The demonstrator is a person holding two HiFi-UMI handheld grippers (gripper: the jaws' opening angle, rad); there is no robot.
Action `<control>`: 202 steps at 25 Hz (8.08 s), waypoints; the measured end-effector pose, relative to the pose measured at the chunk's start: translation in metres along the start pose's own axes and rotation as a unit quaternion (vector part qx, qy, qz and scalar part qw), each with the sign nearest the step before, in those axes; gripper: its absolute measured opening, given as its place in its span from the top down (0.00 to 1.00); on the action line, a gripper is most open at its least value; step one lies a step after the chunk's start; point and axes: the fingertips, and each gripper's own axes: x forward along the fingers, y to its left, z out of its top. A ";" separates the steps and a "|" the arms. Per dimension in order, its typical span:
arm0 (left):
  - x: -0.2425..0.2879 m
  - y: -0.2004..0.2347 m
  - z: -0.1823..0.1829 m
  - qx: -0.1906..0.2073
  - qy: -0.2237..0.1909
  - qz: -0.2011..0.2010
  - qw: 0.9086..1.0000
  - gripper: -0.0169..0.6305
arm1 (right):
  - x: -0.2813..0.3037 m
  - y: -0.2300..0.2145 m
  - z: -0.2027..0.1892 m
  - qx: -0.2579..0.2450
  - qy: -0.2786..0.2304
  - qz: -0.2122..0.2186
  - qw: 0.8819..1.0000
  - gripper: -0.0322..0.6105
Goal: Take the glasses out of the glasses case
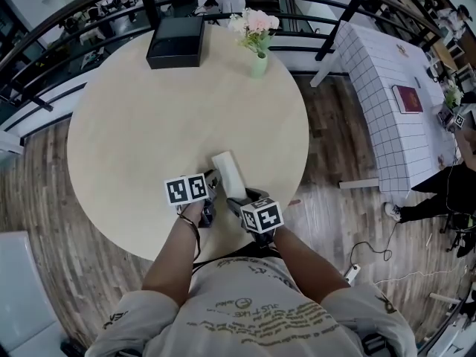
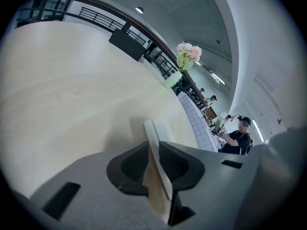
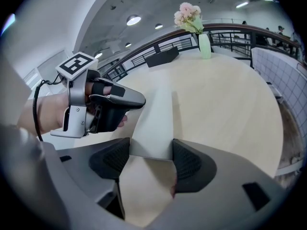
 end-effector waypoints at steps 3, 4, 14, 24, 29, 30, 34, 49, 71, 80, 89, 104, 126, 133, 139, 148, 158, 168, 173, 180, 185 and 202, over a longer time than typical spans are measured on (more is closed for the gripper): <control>0.000 0.001 -0.001 -0.006 -0.001 -0.001 1.000 0.86 | 0.000 0.001 -0.001 0.005 0.005 0.006 1.000 0.51; 0.000 0.002 -0.001 -0.006 -0.001 -0.001 1.000 0.86 | 0.001 0.001 -0.001 0.002 0.004 0.005 1.000 0.51; 0.005 0.014 -0.011 0.007 0.024 0.033 0.999 0.95 | 0.000 -0.002 0.001 0.022 0.004 0.025 0.999 0.52; 0.010 0.010 -0.014 0.052 0.037 0.045 0.997 0.95 | -0.004 -0.002 0.005 0.085 0.003 0.087 0.993 0.51; 0.010 0.009 -0.014 0.054 0.039 0.045 0.997 0.95 | -0.005 -0.007 0.006 0.064 0.006 0.068 0.996 0.51; 0.011 0.009 -0.014 0.052 0.039 0.044 0.997 0.95 | -0.006 -0.009 0.006 0.039 0.001 0.047 0.998 0.51; 0.010 0.010 -0.014 0.038 0.039 0.040 0.998 0.95 | -0.007 -0.010 0.009 -0.004 -0.022 0.009 1.000 0.51; 0.006 -0.030 -0.014 0.077 0.036 -0.005 0.996 0.95 | -0.016 -0.003 0.018 0.105 -0.057 0.092 0.989 0.51; 0.012 -0.054 -0.022 0.083 0.036 -0.029 0.996 0.95 | -0.055 -0.042 0.037 -0.130 -0.106 -0.160 0.973 0.89; 0.000 -0.041 -0.029 0.078 0.031 -0.008 0.996 0.95 | -0.057 -0.044 0.036 -0.097 -0.118 -0.155 0.976 0.90; -0.007 -0.037 -0.033 0.070 0.023 -0.008 0.997 0.95 | -0.069 -0.013 0.063 -0.131 -0.146 -0.150 0.969 0.76; -0.052 -0.006 -0.033 0.059 0.003 0.008 0.998 0.95 | -0.021 0.010 0.075 -0.154 -0.060 -0.247 0.955 0.82; -0.106 0.043 -0.020 0.052 -0.014 0.020 0.998 0.95 | 0.004 -0.026 0.063 -0.150 0.049 -0.357 0.921 0.85; -0.113 0.037 -0.018 0.060 -0.019 0.015 0.998 0.95 | -0.005 -0.028 0.070 -0.123 0.031 -0.344 0.930 0.91; -0.117 0.031 -0.016 0.069 -0.023 0.012 0.997 0.95 | -0.011 -0.020 0.071 -0.077 -0.019 -0.314 0.946 0.91; -0.151 0.016 0.011 0.153 -0.086 0.043 0.983 0.95 | -0.034 0.020 0.089 -0.022 -0.109 -0.256 0.960 0.91; -0.190 -0.028 0.048 0.202 -0.162 0.035 0.965 0.95 | -0.091 0.080 0.146 -0.036 -0.235 -0.204 0.950 0.92; -0.240 -0.096 0.089 0.262 -0.240 0.015 0.934 0.95 | -0.177 0.129 0.196 -0.058 -0.371 -0.171 0.911 0.92; -0.266 -0.125 0.096 0.293 -0.276 0.020 0.915 0.95 | -0.213 0.148 0.204 -0.073 -0.413 -0.159 0.894 0.92; -0.262 -0.139 0.090 0.308 -0.269 -0.001 0.913 0.95 | -0.219 0.152 0.201 -0.075 -0.420 -0.157 0.891 0.92; -0.261 -0.138 0.082 0.304 -0.269 -0.005 0.914 0.95 | -0.212 0.149 0.188 -0.069 -0.407 -0.157 0.897 0.92; -0.269 -0.123 0.071 0.283 -0.256 -0.006 0.924 0.95 | -0.202 0.165 0.181 -0.072 -0.390 -0.152 0.905 0.92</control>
